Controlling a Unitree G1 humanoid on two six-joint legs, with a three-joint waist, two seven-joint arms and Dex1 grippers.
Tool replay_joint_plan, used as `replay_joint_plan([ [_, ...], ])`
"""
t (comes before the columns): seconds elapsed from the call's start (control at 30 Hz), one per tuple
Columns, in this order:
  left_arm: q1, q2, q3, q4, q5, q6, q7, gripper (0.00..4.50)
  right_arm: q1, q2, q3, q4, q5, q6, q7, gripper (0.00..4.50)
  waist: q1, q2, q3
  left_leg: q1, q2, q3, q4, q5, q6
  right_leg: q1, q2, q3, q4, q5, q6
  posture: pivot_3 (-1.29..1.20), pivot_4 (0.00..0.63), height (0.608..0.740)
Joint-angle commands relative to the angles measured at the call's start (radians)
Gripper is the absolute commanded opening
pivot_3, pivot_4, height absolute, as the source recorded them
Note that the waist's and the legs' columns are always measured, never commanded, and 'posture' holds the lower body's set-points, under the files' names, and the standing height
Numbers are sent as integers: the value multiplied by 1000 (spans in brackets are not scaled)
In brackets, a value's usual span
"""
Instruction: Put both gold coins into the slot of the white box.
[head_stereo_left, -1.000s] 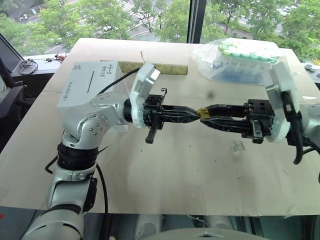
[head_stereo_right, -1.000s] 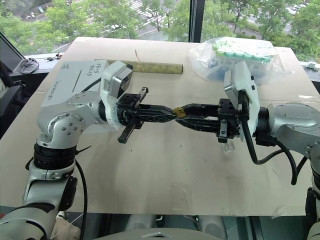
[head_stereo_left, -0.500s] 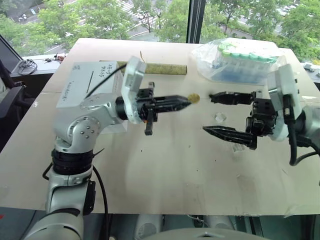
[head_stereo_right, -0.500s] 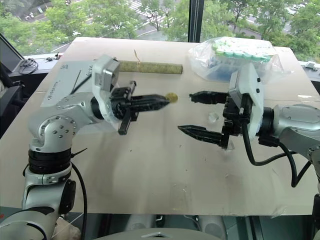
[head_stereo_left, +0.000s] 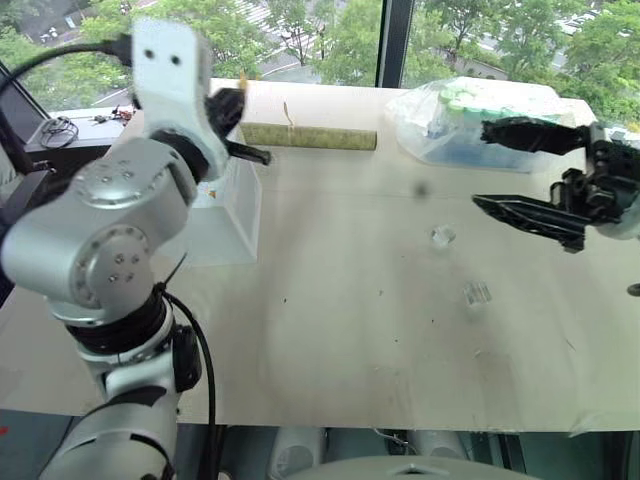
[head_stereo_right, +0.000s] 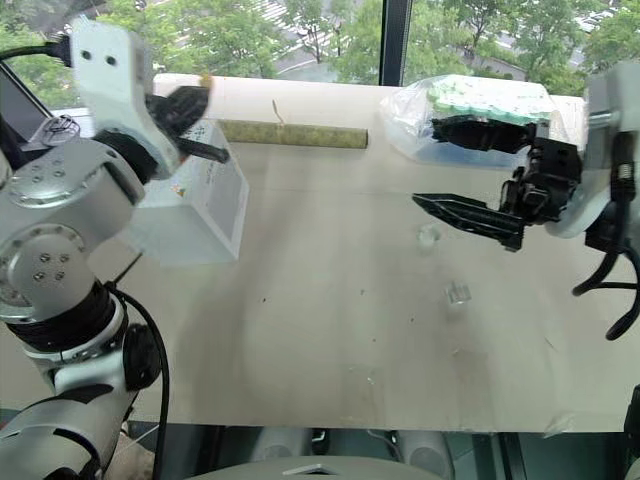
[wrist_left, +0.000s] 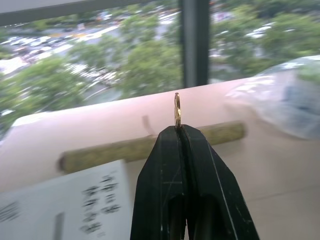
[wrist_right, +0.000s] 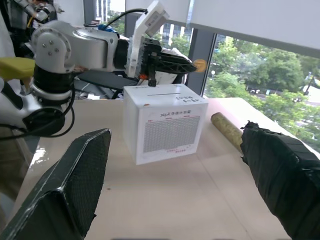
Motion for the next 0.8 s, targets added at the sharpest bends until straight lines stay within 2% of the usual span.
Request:
replay_joint_plan([
  [0.03,-17,43,24,5,18,95,-3,0,-9,-31,-34,62,-41,-53,113,4476,-2,0,0,0,0,0,0,0,0,0,0,0,0,0,0,0,150,740],
  [0.3,18,98,15,36,56,95,44,0,-96,25,-27,97,-14,-53,123,4476,-1,0,0,1,0,0,0,0,0,0,0,0,2,0,0,0,150,740],
  [0.8,97,128,32,146,77,95,127,0,-21,32,-35,47,-22,-32,97,4476,0,0,0,1,0,0,0,0,0,0,-2,0,3,0,0,0,150,740],
])
